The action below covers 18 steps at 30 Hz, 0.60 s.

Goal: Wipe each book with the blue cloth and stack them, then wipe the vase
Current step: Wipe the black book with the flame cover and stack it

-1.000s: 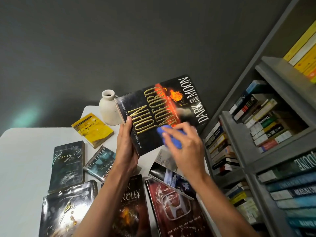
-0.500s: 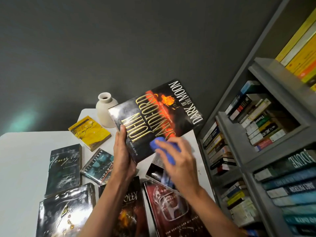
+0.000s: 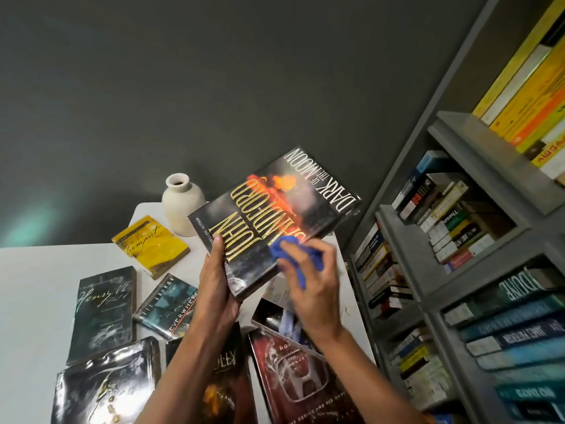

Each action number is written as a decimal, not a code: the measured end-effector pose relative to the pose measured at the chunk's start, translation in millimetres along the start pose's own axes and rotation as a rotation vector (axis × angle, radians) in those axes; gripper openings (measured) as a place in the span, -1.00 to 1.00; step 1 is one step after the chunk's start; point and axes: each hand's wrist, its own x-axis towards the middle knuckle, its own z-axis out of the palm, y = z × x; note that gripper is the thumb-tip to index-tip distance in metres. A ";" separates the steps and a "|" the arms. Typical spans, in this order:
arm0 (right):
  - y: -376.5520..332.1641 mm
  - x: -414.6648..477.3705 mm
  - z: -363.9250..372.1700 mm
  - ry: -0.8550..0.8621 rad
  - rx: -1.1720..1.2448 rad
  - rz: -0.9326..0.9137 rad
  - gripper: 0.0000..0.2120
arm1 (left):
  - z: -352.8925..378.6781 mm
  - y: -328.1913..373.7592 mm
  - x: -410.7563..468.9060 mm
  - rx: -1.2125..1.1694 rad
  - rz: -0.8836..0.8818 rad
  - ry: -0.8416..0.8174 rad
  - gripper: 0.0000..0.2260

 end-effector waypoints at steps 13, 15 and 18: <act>19.9 36.3 -4.3 0.191 0.014 0.237 -0.80 | 4.5 11.0 -8.6 0.025 0.002 -0.039 -0.65; -5.5 12.2 7.6 0.064 0.017 0.133 -0.80 | 4.8 11.0 -6.0 0.050 0.000 0.014 -0.52; -38.5 -23.1 21.8 -0.096 0.025 -0.045 -0.79 | 1.8 8.4 -5.9 0.037 -0.061 0.048 -0.47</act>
